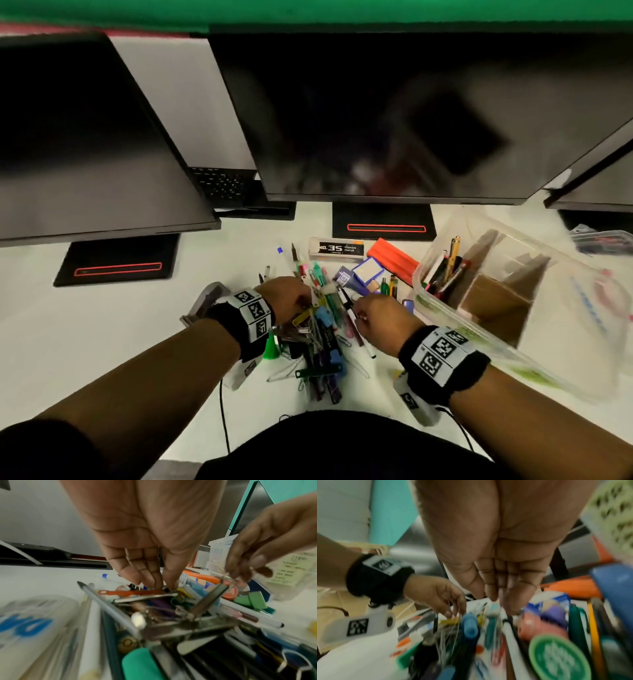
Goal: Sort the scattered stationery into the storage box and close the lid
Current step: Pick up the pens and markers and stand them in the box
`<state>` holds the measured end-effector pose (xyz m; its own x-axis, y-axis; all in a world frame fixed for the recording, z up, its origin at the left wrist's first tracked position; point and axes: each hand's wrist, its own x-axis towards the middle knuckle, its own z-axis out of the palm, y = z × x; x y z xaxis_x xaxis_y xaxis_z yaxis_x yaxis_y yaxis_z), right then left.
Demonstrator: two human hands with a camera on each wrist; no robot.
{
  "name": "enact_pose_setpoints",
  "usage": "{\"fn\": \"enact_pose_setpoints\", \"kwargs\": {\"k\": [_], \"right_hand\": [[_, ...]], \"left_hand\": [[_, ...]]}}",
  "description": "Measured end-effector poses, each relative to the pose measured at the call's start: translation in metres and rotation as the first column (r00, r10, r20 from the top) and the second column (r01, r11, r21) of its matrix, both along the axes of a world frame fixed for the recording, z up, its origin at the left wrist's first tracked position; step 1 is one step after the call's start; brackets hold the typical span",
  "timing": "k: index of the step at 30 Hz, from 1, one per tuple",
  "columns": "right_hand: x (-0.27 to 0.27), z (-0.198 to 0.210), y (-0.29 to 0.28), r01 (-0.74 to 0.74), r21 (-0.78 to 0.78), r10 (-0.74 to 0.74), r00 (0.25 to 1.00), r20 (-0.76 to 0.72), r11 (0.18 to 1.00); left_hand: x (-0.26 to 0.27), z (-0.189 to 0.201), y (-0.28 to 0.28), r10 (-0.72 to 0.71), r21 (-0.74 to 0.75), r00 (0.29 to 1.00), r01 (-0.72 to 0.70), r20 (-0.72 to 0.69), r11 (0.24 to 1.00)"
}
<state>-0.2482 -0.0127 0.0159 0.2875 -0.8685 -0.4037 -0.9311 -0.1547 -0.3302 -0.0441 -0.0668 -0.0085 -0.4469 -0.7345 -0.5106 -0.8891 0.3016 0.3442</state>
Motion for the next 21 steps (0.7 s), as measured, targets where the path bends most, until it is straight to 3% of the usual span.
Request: {"fn": "enact_pose_setpoints", "kwargs": {"k": [3,10,13,18,21], "right_hand": [[0.016,-0.022,-0.006,0.021,0.091,-0.014,0.997,-0.075,0.996],[0.032,-0.041,-0.010,0.093,0.054,-0.079,0.973,-0.215,0.994],[0.035,-0.045,-0.009,0.090,0.034,-0.080,0.969,-0.232,0.995],[0.037,-0.041,-0.009,0.103,0.054,-0.086,0.966,-0.245,0.993],[0.036,-0.045,-0.007,0.107,0.066,-0.086,0.960,-0.268,0.992]], "left_hand": [[0.006,-0.005,0.004,-0.011,0.007,1.000,0.011,0.016,1.000],[0.006,-0.009,0.003,-0.047,-0.057,0.998,0.049,0.032,0.997],[0.006,-0.012,-0.002,-0.046,-0.043,0.999,0.047,0.028,0.998],[-0.007,-0.013,-0.022,-0.018,-0.156,1.000,0.018,0.001,0.988],[-0.024,-0.016,-0.038,-0.094,-0.167,0.994,0.104,0.063,0.981]]}}
